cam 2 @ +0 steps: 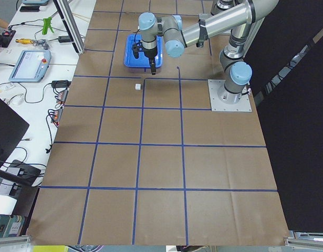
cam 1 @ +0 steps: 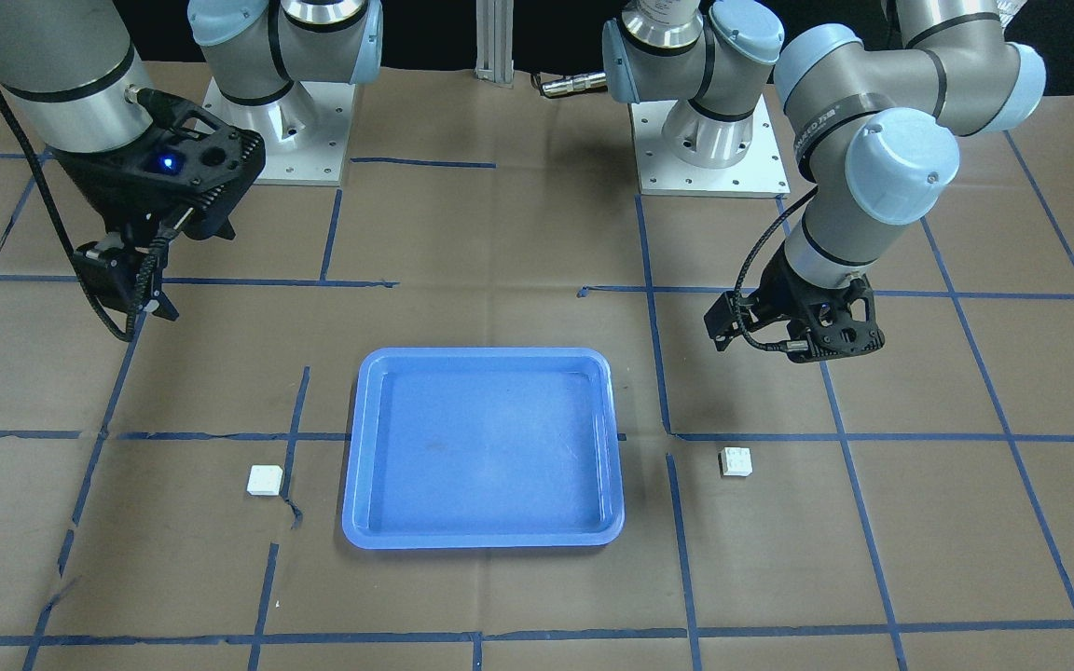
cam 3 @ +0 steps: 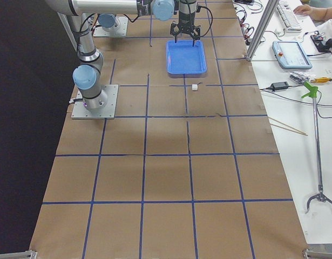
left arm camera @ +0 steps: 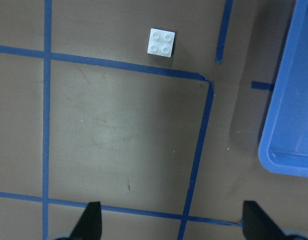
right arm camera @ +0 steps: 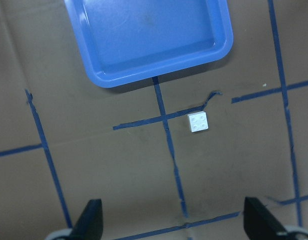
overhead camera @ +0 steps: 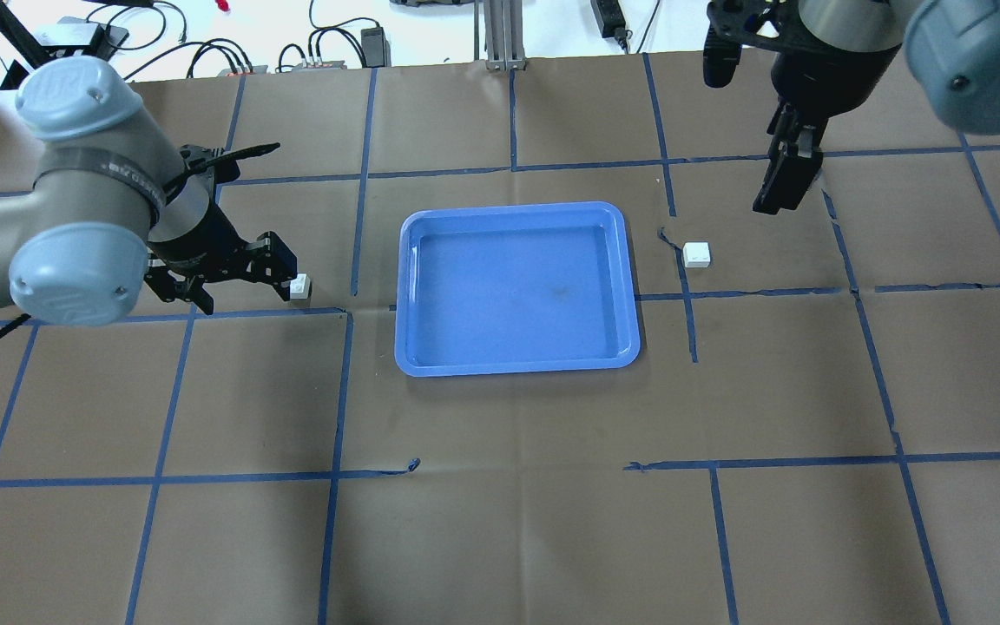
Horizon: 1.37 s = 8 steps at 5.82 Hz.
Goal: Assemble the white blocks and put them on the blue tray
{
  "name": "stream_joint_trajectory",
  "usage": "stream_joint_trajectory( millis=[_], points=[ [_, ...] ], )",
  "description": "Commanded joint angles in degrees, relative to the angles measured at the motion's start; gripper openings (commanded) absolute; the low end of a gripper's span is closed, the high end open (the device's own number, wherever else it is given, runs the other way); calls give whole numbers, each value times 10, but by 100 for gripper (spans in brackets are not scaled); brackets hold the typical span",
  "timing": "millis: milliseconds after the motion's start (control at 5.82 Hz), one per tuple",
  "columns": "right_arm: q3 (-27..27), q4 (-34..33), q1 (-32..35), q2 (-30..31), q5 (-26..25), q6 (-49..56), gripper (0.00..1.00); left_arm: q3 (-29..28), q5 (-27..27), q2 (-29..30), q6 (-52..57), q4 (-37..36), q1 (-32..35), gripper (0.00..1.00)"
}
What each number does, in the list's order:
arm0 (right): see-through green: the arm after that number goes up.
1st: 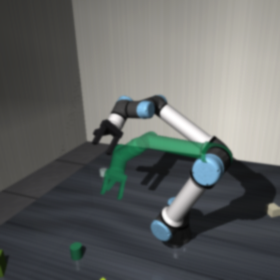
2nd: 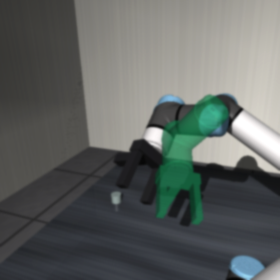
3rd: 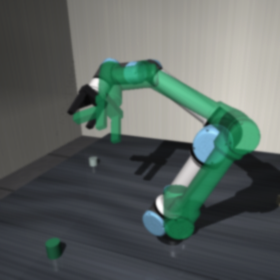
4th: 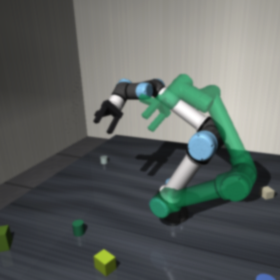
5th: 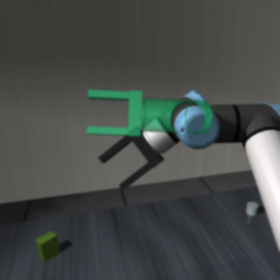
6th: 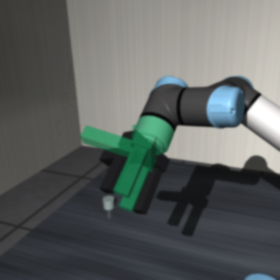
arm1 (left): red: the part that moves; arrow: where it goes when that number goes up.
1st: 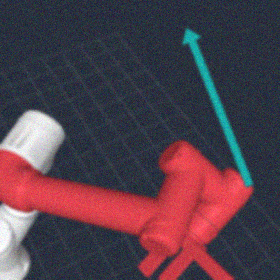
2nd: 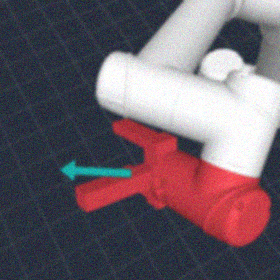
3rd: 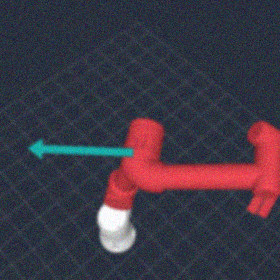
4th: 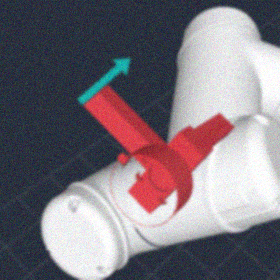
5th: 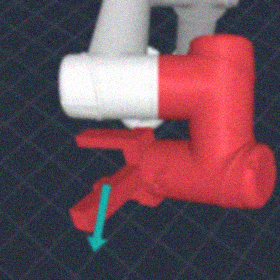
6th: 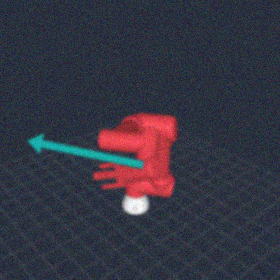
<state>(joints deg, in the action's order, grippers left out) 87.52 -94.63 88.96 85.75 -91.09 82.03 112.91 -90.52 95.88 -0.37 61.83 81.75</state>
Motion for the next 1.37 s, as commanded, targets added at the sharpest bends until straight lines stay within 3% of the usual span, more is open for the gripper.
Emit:
stream_joint_trajectory(
  millis=[0, 343, 515, 1030, 1202],
  points=[
    [-9, -61, -35, -36, 8, 204, 99, 42, -13, 44, 19, -121, -3, 99],
    [-103, -21, -45, -110, 28, 208, 99, -4, -13, 102, 20, -120, -3, 99],
    [-137, -4, -49, -148, 71, 215, 99, -37, -14, 143, 62, -121, -3, 99],
    [-123, 2, -126, -201, 217, 226, 100, -78, -9, 204, 107, -131, -1, 99],
    [-69, -4, -147, -204, 276, 294, 100, -78, -5, 210, 107, -126, -1, 90]
  ],
)
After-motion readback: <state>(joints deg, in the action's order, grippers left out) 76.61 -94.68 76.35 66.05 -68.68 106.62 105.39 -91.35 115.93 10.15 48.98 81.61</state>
